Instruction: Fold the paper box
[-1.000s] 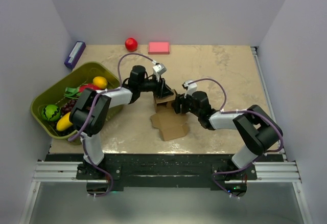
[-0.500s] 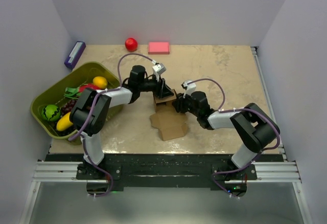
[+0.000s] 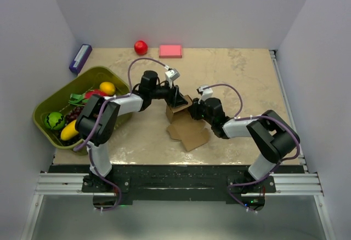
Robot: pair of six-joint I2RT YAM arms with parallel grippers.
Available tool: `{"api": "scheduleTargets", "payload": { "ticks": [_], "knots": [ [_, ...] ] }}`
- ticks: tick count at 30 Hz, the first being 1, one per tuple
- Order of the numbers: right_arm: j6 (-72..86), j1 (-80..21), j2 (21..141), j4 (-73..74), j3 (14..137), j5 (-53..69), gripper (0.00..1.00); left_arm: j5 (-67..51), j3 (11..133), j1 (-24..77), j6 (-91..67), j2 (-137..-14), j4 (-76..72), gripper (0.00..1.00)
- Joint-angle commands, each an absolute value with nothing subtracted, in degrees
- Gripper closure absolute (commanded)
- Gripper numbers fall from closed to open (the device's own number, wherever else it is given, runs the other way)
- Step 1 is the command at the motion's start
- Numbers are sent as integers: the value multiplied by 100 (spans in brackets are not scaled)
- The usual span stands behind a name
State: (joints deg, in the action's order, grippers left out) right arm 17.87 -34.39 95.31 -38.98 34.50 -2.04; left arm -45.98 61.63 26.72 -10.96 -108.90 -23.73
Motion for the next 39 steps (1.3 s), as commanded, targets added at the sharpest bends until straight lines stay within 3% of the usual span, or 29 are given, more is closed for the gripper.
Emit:
{"api": "scheduleTargets", "payload": {
  "ticks": [1, 10, 22, 24, 28, 32, 39],
  "knots": [
    [1977, -3436, 9396, -4105, 3542, -658, 78, -4597, 6311, 2777, -1177, -10740, -2285, 44],
    [2100, -3559, 9378, -3719, 3638, -1265, 90, -4377, 6161, 2927, -1336, -10600, -2311, 47],
    [2268, -3753, 9431, -3331, 3797, -1951, 94, -4254, 5968, 3015, -1529, -10521, -2470, 50],
    [2268, -3753, 9387, -3296, 3806, -1855, 91, -4167, 5968, 3023, -1538, -10477, -2461, 50],
    [2268, -3753, 9133, -3085, 3788, -1767, 66, -3763, 6064, 3006, -1538, -10363, -2312, 45],
    [2267, -3762, 8798, -2971, 3595, -1670, 52, -3604, 6240, 3015, -1503, -10240, -2118, 40],
    [2268, -3771, 8245, -2436, 3358, -1670, 36, -3191, 6398, 3015, -1275, -9976, -1697, 34]
  ]
}}
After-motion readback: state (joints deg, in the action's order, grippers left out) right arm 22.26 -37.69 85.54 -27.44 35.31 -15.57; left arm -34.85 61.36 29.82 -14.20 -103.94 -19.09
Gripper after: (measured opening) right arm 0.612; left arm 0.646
